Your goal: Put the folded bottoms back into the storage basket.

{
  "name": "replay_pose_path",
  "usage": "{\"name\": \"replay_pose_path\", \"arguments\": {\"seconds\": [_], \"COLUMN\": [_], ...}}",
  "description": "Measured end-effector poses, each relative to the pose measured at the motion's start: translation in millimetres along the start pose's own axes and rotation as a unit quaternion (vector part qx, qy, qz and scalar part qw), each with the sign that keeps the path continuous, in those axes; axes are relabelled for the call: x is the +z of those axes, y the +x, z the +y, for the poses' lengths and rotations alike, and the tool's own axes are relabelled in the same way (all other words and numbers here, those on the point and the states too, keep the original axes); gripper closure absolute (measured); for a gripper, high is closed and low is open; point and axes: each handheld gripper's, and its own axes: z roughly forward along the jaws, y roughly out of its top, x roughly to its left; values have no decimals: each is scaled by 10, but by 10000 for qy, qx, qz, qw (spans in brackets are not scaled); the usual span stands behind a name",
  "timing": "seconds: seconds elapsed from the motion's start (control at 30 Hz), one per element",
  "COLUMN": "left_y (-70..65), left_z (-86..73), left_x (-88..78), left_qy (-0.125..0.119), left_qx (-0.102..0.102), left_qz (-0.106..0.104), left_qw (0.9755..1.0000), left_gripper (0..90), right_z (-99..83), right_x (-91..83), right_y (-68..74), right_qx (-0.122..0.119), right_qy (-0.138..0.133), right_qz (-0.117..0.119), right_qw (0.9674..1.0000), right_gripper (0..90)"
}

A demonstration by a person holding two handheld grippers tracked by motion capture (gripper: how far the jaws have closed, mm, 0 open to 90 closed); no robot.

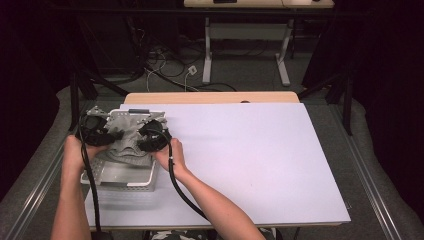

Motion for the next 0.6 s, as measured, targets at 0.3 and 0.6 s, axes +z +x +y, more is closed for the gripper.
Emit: {"name": "replay_pose_path", "arguments": {"seconds": [0.3, 0.6], "left_y": [18, 55], "left_z": [-18, -52], "left_x": [55, 150], "left_qy": [70, 222], "left_qx": [-16, -102], "left_qz": [30, 91], "left_qw": [10000, 9997], "left_gripper": [742, 741], "right_z": [-2, -9], "right_x": [50, 108], "right_y": [40, 57], "right_qx": [-15, -44], "right_qy": [134, 219], "right_qz": [-54, -62], "right_qw": [9999, 9997], "right_gripper": [630, 619]}}
